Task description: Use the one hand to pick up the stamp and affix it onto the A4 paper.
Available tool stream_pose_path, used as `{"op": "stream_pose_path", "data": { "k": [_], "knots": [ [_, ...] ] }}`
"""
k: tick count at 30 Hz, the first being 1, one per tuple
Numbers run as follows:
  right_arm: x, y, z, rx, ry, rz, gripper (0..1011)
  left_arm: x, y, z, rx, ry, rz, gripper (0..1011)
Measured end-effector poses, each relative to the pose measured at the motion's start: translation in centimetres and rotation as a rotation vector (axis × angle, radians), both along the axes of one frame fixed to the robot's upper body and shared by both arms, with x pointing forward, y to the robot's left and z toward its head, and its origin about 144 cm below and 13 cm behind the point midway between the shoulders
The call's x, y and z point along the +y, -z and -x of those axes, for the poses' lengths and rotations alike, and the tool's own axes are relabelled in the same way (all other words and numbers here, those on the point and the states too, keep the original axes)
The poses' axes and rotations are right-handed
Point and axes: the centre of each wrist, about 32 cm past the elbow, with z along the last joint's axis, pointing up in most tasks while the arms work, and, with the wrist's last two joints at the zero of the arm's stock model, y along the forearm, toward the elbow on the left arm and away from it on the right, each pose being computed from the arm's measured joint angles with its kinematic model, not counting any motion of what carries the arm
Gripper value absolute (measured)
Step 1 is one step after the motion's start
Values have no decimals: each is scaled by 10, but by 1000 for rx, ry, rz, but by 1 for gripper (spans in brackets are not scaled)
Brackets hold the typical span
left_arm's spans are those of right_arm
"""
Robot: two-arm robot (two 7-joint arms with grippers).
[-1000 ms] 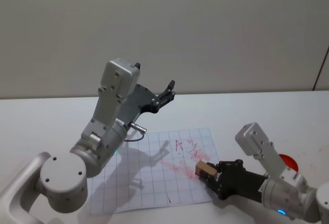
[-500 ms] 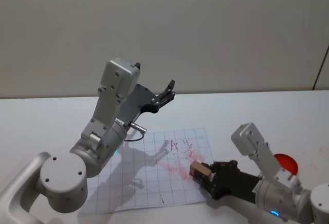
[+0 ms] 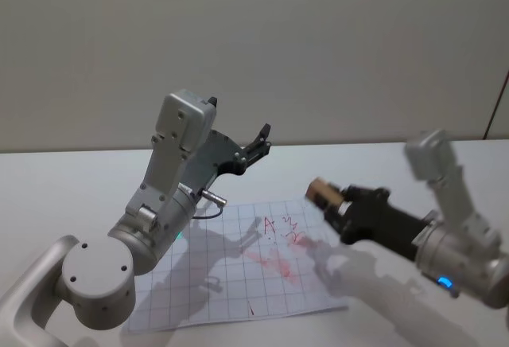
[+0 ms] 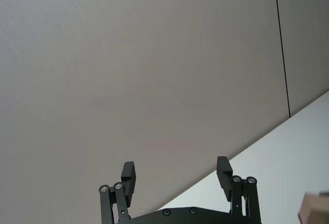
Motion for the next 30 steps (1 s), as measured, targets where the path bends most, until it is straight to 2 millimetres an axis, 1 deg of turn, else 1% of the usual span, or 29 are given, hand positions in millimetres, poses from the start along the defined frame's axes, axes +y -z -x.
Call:
{"op": "stream_pose_path", "data": {
  "k": [4, 7, 13, 14, 17, 18, 20, 24, 30],
  "knots": [
    [-14, -15, 3, -28, 52, -24, 220, 0, 0, 0, 0, 0, 0, 1001],
    [-22, -20, 5, -35, 83, -29, 220, 0, 0, 0, 0, 0, 0, 1001],
    [-46, -29, 14, -40, 168, -20, 220, 0, 0, 0, 0, 0, 0, 1001],
    [-53, -30, 17, -39, 189, -12, 220, 0, 0, 0, 0, 0, 0, 1001],
    [-67, -31, 24, -33, 235, 7, 220, 0, 0, 0, 0, 0, 0, 1001],
    [-67, -31, 24, -33, 235, 7, 221, 0, 0, 0, 0, 0, 0, 1001],
    [-80, -30, 30, -21, 281, 30, 220, 0, 0, 0, 0, 0, 0, 1001],
    [-96, -27, 38, 3, 330, 68, 220, 0, 0, 0, 0, 0, 0, 1001],
    [-111, -21, 48, 41, 369, 118, 220, 0, 0, 0, 0, 0, 0, 1001]
  ]
}}
